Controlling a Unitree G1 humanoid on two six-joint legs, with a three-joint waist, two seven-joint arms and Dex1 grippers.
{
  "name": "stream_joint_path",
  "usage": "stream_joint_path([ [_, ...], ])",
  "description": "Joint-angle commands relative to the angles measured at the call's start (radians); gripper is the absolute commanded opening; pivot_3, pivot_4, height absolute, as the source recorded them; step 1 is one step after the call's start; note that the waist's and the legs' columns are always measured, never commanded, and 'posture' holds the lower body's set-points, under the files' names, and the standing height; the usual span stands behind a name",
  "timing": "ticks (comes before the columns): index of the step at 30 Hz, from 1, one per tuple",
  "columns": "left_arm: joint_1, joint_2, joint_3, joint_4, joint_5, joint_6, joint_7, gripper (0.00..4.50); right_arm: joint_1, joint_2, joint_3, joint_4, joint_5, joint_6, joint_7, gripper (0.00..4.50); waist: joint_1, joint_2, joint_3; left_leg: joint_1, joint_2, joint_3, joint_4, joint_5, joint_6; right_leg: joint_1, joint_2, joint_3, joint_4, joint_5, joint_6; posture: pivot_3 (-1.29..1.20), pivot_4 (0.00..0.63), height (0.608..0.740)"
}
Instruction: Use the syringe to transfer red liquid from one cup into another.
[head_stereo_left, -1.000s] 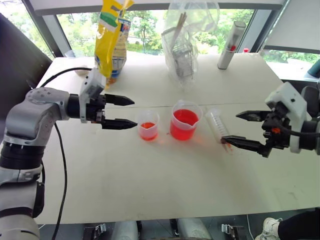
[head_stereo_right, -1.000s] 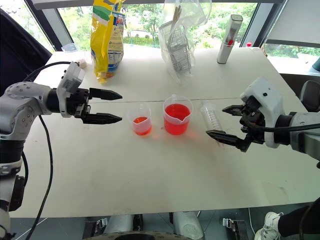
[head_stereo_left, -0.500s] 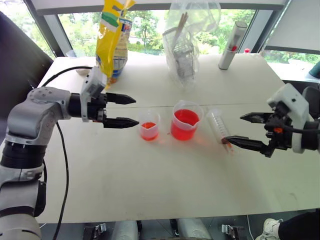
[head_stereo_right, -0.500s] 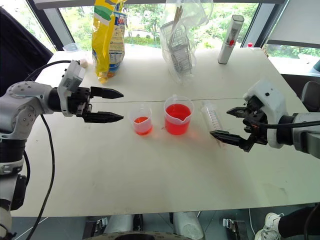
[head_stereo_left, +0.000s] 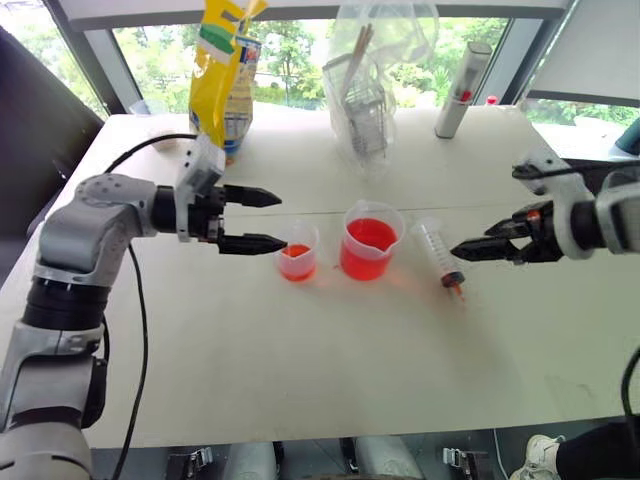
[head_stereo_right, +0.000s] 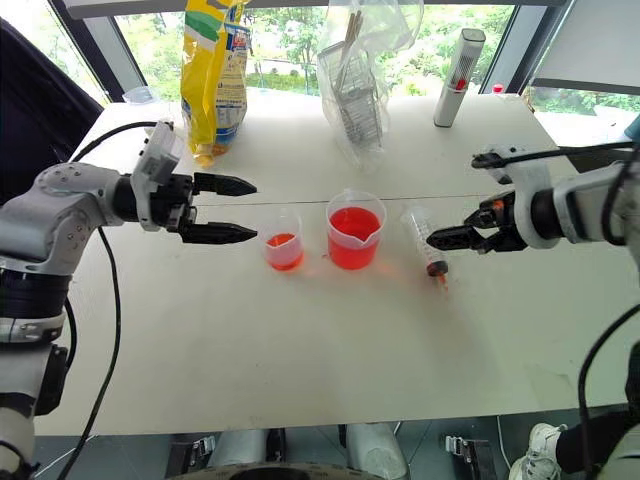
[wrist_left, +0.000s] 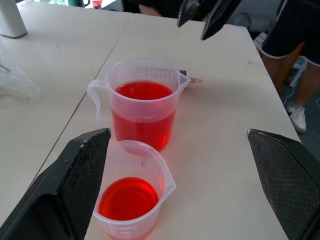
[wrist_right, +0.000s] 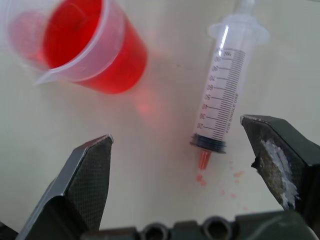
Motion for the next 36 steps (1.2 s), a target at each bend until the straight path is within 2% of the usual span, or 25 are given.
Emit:
stream_joint_path([
  [1,-0.022,-0.002,0.008,-0.005,0.010,-0.031,-0.008,4.50,-0.114,0.060,0.132,0.202,-0.118,-0.011,0.005,4.47,-0.002,0.000,0.000,0.000,0.000,0.000,0.000,0.000,0.000,0.000,0.000,0.000,0.000,0.000,0.000,0.00,0.150,0.739],
  [9,0.006,-0.004,0.010,-0.033,0.018,-0.051,-0.005,4.50,-0.284,0.230,0.417,0.591,-0.372,-0.226,0.172,4.47,-0.004,0.001,0.000,-0.002,0.000,0.001,0.000,0.000,0.000,-0.002,0.001,-0.001,0.001,0.000,0.001,0.00,0.150,0.739],
  [19,0.048,0.006,0.028,-0.080,0.013,-0.051,0.023,4.50,-0.379,0.454,0.513,0.978,-0.655,-0.490,0.337,4.47,-0.005,0.001,0.000,-0.002,0.000,0.000,0.001,0.000,0.000,-0.002,0.001,-0.002,0.002,0.001,0.001,0.00,0.150,0.739],
  [21,0.053,0.008,0.031,-0.087,0.011,-0.051,0.028,4.50,-0.383,0.482,0.520,1.016,-0.701,-0.509,0.366,3.95,-0.005,0.001,0.000,-0.002,0.000,0.000,0.001,0.000,0.000,-0.002,0.001,-0.002,0.002,0.001,0.001,0.00,0.150,0.739],
  [23,0.057,0.010,0.032,-0.090,0.011,-0.052,0.032,4.50,-0.384,0.502,0.526,1.038,-0.744,-0.526,0.399,3.20,-0.005,0.001,0.000,-0.002,0.000,0.000,0.002,0.000,0.000,-0.002,0.001,-0.002,0.003,0.001,0.001,0.00,0.150,0.739],
  [26,0.060,0.010,0.033,-0.095,0.011,-0.055,0.038,4.50,-0.381,0.530,0.517,1.053,-0.789,-0.534,0.426,1.72,-0.008,0.001,0.000,-0.001,0.000,0.000,0.002,0.000,0.000,-0.001,0.001,-0.002,0.003,0.001,0.001,0.00,0.150,0.739],
  [27,0.061,0.010,0.033,-0.097,0.010,-0.055,0.039,4.50,-0.381,0.537,0.513,1.057,-0.802,-0.534,0.434,1.42,-0.008,0.001,0.000,-0.001,0.000,0.000,0.002,0.000,0.000,-0.001,0.001,-0.002,0.003,0.001,0.001,0.00,0.150,0.739],
  [32,0.044,0.006,0.025,-0.083,0.017,-0.060,0.040,4.50,-0.386,0.520,0.441,1.022,-0.835,-0.471,0.401,1.40,-0.007,0.001,0.000,0.001,0.000,0.000,0.002,0.000,0.000,0.001,0.001,-0.002,0.003,0.001,0.001,0.00,0.150,0.739],
  [34,0.025,0.006,0.022,-0.063,0.023,-0.065,0.035,4.50,-0.373,0.461,0.392,0.919,-0.833,-0.404,0.373,1.40,-0.005,0.002,0.000,0.000,0.000,0.000,0.002,0.000,0.000,0.000,0.001,-0.002,0.003,0.001,0.001,0.00,0.150,0.739],
  [36,0.007,0.005,0.020,-0.042,0.029,-0.071,0.030,4.50,-0.325,0.373,0.329,0.707,-0.822,-0.317,0.343,1.40,0.005,0.003,0.001,-0.001,0.000,0.000,0.002,0.000,0.000,-0.001,0.001,-0.003,0.003,0.001,0.001,0.00,0.150,0.739],
])
